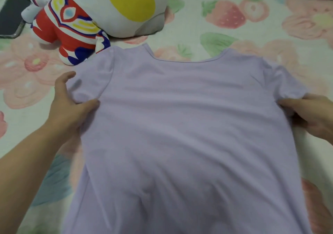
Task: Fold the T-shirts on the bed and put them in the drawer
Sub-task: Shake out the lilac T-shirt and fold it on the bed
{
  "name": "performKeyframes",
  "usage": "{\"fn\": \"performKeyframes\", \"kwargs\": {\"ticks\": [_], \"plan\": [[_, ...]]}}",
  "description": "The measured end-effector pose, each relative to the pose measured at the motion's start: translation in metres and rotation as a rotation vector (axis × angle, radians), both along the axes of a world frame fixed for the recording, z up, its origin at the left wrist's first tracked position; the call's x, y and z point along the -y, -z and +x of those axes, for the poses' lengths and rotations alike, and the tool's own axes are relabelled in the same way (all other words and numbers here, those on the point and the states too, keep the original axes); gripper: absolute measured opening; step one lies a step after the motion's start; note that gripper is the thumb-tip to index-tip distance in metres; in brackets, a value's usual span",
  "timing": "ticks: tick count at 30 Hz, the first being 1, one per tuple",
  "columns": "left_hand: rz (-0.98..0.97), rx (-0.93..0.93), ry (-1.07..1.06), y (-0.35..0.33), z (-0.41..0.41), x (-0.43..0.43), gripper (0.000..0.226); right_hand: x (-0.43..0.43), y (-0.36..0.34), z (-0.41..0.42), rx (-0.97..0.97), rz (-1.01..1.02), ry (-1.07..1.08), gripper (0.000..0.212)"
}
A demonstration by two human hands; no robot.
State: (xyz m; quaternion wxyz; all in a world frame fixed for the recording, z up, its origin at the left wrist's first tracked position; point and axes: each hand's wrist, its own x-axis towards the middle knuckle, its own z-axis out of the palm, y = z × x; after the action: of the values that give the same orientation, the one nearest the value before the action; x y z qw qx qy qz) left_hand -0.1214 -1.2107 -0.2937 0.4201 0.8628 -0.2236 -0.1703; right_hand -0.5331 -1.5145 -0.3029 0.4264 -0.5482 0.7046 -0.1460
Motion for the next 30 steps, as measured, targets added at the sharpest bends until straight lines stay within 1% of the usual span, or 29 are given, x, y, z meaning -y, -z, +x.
{"fn": "performKeyframes", "kwargs": {"ticks": [1,2,3,4,5,7,8,10,11,12,14,15,16,19,20,22,23,24,25,27,29,30], "plan": [[0.028,0.072,0.056,-0.001,-0.006,-0.005,0.062,0.004,0.0,0.003,-0.068,-0.126,-0.012,0.005],[0.045,0.139,0.083,0.0,-0.007,-0.008,0.056,0.012,0.004,0.0,-0.175,-0.231,-0.045,0.01],[0.064,0.206,0.071,0.0,-0.008,-0.009,0.05,0.015,0.005,-0.005,-0.262,-0.313,-0.076,0.02],[0.091,0.231,0.009,0.001,-0.007,-0.008,0.047,0.013,0.003,-0.012,-0.326,-0.354,-0.104,0.025],[0.109,0.229,-0.073,0.002,-0.006,-0.009,0.049,0.008,0.006,-0.022,-0.354,-0.329,-0.099,0.025],[0.125,0.2,-0.198,-0.002,-0.018,-0.019,0.053,-0.015,0.002,-0.032,-0.344,-0.28,-0.015,0.019],[0.135,0.217,-0.211,-0.006,-0.033,-0.031,0.051,-0.033,-0.001,-0.036,-0.313,-0.229,-0.006,0.023],[0.181,0.259,-0.121,-0.008,-0.07,-0.068,0.043,-0.084,-0.01,-0.039,-0.229,-0.097,-0.033,0.043],[0.232,0.256,-0.051,-0.009,-0.092,-0.09,0.041,-0.116,-0.014,-0.043,-0.248,-0.049,-0.094,0.048],[0.291,0.243,0.002,-0.01,-0.113,-0.111,0.04,-0.148,-0.016,-0.049,-0.289,-0.01,-0.17,0.047],[0.386,0.234,0.062,-0.012,-0.15,-0.145,0.034,-0.205,-0.021,-0.063,-0.361,-0.01,-0.319,0.038],[0.415,0.238,0.081,-0.012,-0.162,-0.158,0.029,-0.224,-0.02,-0.071,-0.374,-0.013,-0.333,0.038],[0.44,0.24,0.084,-0.012,-0.169,-0.168,0.026,-0.237,-0.021,-0.078,-0.379,-0.015,-0.334,0.042],[0.577,0.253,-0.015,-0.014,-0.158,-0.186,0.033,-0.244,-0.014,-0.097,-0.487,-0.018,-0.282,0.063],[0.635,0.232,-0.033,-0.014,-0.15,-0.192,0.036,-0.242,-0.012,-0.103,-0.503,-0.031,-0.274,0.067],[0.748,0.196,-0.02,-0.016,-0.145,-0.201,0.025,-0.239,-0.008,-0.112,-0.506,-0.052,-0.279,0.067],[0.772,0.23,0.01,-0.02,-0.151,-0.201,0.017,-0.237,-0.005,-0.117,-0.495,-0.047,-0.282,0.067],[0.758,0.288,0.046,-0.024,-0.159,-0.202,0.01,-0.236,-0.003,-0.122,-0.482,-0.027,-0.271,0.068],[0.722,0.329,0.071,-0.026,-0.171,-0.204,0.01,-0.236,0.0,-0.127,-0.458,0.009,-0.238,0.071],[0.606,0.399,0.101,-0.026,-0.187,-0.209,0.018,-0.243,0.0,-0.144,-0.409,0.106,-0.158,0.079],[0.498,0.354,0.101,-0.021,-0.191,-0.219,0.022,-0.253,-0.003,-0.164,-0.313,0.151,-0.105,0.077],[0.467,0.296,0.114,-0.021,-0.194,-0.225,0.031,-0.26,-0.006,-0.172,-0.244,0.181,-0.09,0.076]]}}
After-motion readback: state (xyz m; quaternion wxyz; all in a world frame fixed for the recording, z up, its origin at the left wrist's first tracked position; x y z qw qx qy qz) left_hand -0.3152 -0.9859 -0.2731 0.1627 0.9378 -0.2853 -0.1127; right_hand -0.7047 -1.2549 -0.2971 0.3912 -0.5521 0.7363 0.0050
